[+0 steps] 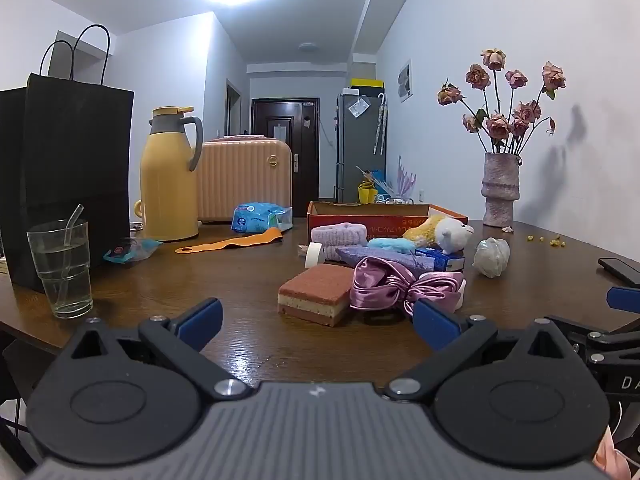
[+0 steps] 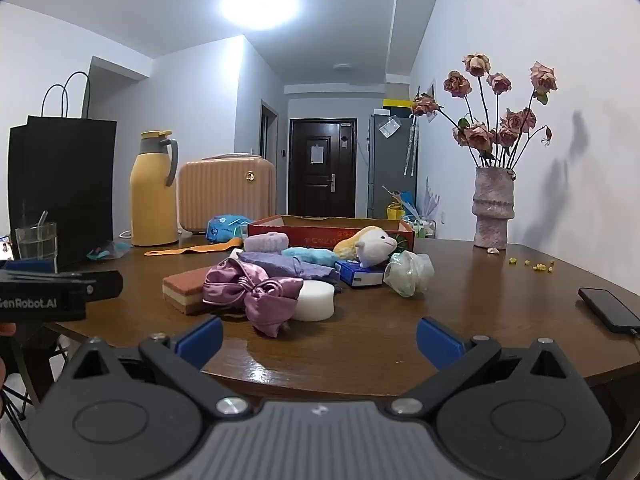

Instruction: Organize soft objects

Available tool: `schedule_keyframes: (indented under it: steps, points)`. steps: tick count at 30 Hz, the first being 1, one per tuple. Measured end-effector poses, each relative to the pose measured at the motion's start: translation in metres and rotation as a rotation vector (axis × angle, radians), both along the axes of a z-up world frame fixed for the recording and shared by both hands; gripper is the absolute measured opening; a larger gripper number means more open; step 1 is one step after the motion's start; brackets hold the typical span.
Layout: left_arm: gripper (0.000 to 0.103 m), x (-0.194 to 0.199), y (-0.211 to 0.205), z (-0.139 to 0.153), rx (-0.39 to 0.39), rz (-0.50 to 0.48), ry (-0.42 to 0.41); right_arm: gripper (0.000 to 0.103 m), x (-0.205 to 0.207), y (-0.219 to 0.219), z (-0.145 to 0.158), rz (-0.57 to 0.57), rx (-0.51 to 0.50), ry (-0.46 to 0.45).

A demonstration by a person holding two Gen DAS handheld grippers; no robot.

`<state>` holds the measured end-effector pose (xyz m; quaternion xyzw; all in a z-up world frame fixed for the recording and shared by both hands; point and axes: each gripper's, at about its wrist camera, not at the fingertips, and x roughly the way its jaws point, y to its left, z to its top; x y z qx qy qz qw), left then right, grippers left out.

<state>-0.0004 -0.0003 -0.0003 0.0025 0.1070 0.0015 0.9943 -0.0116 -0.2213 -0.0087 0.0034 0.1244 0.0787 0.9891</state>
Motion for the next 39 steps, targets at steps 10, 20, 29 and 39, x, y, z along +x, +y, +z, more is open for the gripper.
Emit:
schedule_keyframes:
  steps: [10, 20, 29, 39]
  points:
    - [0.103, -0.0013, -0.0001, 0.0004, 0.003, -0.001, -0.007, 0.103, 0.0006, -0.0001, 0.0005, 0.001, -0.008, -0.007]
    - [0.103, -0.0012, -0.0019, -0.0002, -0.003, 0.000, -0.008, 0.103, 0.0005, -0.0014, 0.0032, -0.012, -0.003, -0.025]
    - [0.103, -0.0001, -0.0013, 0.0010, -0.008, -0.005, -0.006, 0.103, -0.0004, -0.0008, 0.0028, -0.013, -0.007, -0.027]
    - [0.103, -0.0003, -0.0015, 0.0012, -0.008, -0.005, -0.007, 0.103, -0.0012, -0.0011, 0.0025, -0.013, -0.008, -0.028]
